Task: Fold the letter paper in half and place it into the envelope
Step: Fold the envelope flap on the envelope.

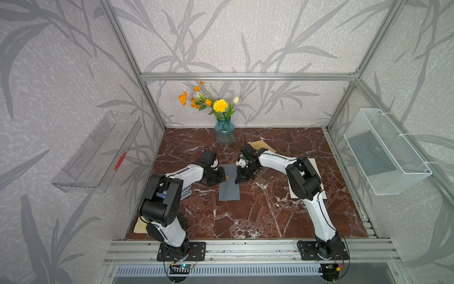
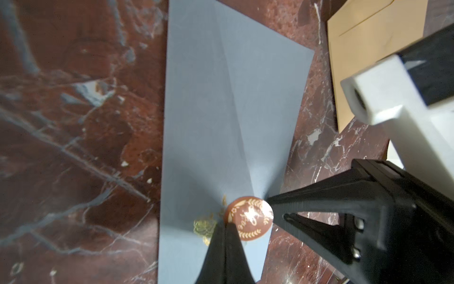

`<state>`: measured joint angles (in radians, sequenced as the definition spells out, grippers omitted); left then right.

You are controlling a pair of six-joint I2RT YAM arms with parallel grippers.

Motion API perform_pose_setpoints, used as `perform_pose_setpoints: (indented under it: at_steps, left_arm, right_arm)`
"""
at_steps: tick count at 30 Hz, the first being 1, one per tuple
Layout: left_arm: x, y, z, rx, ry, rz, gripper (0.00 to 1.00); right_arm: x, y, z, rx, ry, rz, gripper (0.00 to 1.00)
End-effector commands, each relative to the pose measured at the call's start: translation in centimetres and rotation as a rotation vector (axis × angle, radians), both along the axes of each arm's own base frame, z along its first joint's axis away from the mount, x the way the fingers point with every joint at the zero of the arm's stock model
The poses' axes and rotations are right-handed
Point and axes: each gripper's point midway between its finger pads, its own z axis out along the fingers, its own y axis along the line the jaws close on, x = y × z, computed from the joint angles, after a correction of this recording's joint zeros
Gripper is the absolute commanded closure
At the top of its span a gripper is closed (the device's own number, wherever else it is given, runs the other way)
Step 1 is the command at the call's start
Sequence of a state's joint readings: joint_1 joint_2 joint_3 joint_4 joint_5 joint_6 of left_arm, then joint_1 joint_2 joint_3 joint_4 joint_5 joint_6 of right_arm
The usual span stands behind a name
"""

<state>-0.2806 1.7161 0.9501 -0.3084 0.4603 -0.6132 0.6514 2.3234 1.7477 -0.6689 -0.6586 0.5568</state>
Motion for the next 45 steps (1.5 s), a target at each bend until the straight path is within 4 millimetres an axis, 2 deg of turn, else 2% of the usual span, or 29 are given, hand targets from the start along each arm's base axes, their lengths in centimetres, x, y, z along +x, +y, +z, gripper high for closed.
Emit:
perform_pose_setpoints:
  at_steps: [1,8,12,18,21,27,32,38,42,45]
  left_arm:
    - [0.7,-0.4,-0.4,0.001,0.003,-0.012,1.0]
    - [0.1,0.0,-3.4,0.034,0.073,-0.012,1.0]
    - [-0.4,0.2,-4.3,0.05,0.099,-0.019,1.0]
    - [-0.8,0.5,-4.4,0.07,0.114,-0.032,1.0]
    - [-0.9,0.4,-4.3,0.067,0.114,-0.032,1.0]
    - [-0.6,0.4,-3.6,0.068,0.102,-0.029,1.0]
    - [-0.3,0.5,-3.3,0.074,0.096,-0.029,1.0]
    - [-0.3,0.8,-3.3,0.092,0.097,-0.029,1.0]
    - [-0.7,1.0,-3.2,0.104,0.099,-0.039,1.0]
    - [-1.0,1.1,-3.2,0.109,0.104,-0.048,1.0]
  right_arm:
    - [-0.9,-0.7,-1.6,-0.072,0.033,0.007,1.0]
    - [-0.6,0.0,2.0,-0.01,-0.017,0.019,1.0]
    - [-0.6,0.9,3.9,0.034,-0.041,0.029,1.0]
    - [0.1,2.2,4.3,0.062,-0.056,0.028,1.0]
    - [0.7,2.6,3.7,0.053,-0.051,0.02,1.0]
    - [1.1,2.2,1.0,-0.021,-0.031,0.038,1.0]
    - [0.7,2.1,-0.6,-0.046,-0.007,0.055,1.0]
    - [-0.2,0.6,-2.3,-0.104,0.006,0.062,1.0]
    - [0.1,0.3,-2.5,-0.128,0.008,0.049,1.0]
    - [0.8,0.9,-2.2,-0.119,0.006,0.047,1.0]
